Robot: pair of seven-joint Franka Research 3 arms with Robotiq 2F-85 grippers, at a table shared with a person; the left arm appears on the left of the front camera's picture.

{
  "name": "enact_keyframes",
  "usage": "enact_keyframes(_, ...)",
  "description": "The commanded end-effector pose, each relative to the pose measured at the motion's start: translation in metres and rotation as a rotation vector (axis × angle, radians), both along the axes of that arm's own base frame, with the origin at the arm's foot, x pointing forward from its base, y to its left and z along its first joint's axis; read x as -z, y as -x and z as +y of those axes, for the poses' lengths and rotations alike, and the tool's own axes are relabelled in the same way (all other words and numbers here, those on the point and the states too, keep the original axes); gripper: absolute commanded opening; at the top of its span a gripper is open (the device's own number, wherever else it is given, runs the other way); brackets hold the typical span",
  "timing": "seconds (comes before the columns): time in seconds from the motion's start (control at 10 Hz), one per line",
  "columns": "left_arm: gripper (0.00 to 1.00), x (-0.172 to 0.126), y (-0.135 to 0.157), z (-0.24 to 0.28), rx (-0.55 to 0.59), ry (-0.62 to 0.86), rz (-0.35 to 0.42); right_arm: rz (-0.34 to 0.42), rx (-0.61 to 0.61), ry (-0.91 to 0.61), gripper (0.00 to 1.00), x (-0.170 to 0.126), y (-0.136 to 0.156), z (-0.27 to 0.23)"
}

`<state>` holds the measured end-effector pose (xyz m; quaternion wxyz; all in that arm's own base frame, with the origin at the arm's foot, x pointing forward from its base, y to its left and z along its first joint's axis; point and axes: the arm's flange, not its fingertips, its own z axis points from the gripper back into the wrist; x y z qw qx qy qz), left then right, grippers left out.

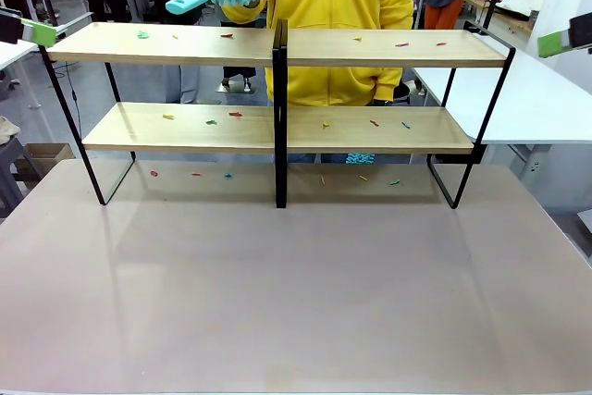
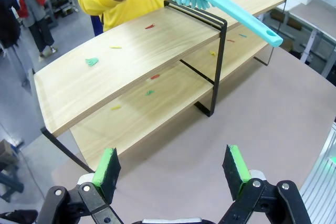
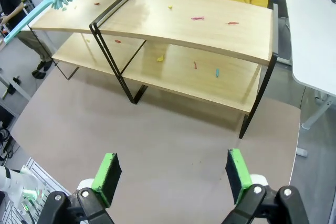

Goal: Clean the shelves.
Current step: Pick up the Duster when the human hands it over.

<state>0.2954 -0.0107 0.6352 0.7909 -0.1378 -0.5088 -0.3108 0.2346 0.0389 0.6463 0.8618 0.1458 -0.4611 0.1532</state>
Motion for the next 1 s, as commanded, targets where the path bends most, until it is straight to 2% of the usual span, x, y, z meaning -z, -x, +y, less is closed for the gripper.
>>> enact_keyframes(0.0,1.00,0.001,0.000,0.000,-0.002,-0.006,0.005,0.000,-0.005,-0.002,1.00,0.000,0.000,0.001)
enact_keyframes(0.5,1.00,0.000,0.000,0.000,0.000,0.000,0.000,0.000,-0.005,-0.002,1.00,0.000,0.000,0.001)
enact_keyframes(0.6,1.00,-0.006,-0.015,-0.010,0.222,0.120,0.277,0.000,-0.005,-0.002,1.00,0.000,0.000,0.001)
enact_keyframes(0.7,1.00,-0.018,-0.040,-0.022,0.293,0.253,0.469,0.000,-0.005,-0.002,1.00,0.000,0.000,0.001)
enact_keyframes(0.8,1.00,-0.034,-0.074,-0.044,0.182,0.552,0.678,0.000,-0.005,-0.002,1.00,0.000,0.000,0.001)
enact_keyframes(0.9,1.00,-0.035,-0.098,-0.061,0.214,0.666,0.806,0.000,-0.005,-0.002,1.00,0.000,0.000,0.001)
